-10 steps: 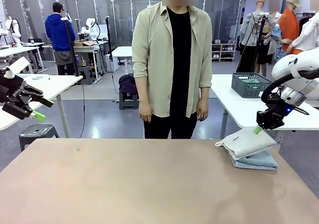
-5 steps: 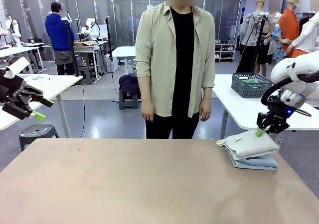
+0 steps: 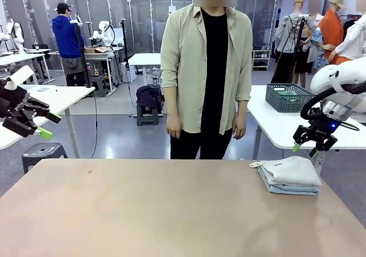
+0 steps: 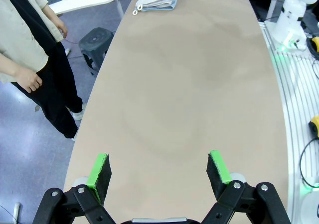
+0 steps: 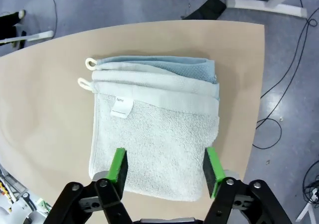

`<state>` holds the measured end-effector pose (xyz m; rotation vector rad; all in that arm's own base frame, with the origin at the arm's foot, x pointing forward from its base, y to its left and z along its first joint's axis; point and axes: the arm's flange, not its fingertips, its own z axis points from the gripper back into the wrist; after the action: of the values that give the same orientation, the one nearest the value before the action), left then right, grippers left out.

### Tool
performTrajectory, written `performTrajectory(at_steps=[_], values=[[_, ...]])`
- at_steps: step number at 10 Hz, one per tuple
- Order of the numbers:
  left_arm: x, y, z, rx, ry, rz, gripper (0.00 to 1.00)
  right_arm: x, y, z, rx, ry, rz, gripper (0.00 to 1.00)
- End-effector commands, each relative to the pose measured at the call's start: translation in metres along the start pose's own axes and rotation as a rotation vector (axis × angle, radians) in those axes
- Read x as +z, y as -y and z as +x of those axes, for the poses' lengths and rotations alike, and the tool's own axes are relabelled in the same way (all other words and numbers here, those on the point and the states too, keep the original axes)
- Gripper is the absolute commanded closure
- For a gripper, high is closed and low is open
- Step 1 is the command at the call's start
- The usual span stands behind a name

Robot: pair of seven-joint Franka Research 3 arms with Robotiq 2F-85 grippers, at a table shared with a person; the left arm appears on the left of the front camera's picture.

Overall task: Fold the towels and place them in the basket.
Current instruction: Stack the folded Towel with hook on the right side of the table.

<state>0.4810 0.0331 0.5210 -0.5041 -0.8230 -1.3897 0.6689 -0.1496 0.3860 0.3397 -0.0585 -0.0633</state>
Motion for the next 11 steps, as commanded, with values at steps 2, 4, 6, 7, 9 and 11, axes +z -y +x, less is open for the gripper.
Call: performTrajectory(at_steps=[2,4,6,7,9,11], values=[[0.001,0.001,0.001,-0.008,0.005,-0.003,0.02,0.047,-0.046,-0.048,0.029,-0.061,-0.020,0.17],[0.001,0.001,0.001,-0.008,0.005,-0.003,0.02,0.101,-0.091,-0.101,0.079,-0.041,-0.108,0.17],[0.001,0.001,0.001,-0.008,0.005,-0.003,0.02,0.150,-0.132,-0.153,0.079,-0.023,-0.186,0.17],[0.001,0.001,0.001,-0.008,0.005,-0.003,0.02,0.172,-0.147,-0.175,0.085,-0.015,-0.198,0.17],[0.001,0.001,0.001,-0.008,0.005,-0.003,0.02,0.197,-0.171,-0.210,0.085,0.018,-0.217,0.17],[0.001,0.001,0.001,-0.008,0.005,-0.003,0.02,0.205,-0.181,-0.231,0.112,0.040,-0.231,0.17]])
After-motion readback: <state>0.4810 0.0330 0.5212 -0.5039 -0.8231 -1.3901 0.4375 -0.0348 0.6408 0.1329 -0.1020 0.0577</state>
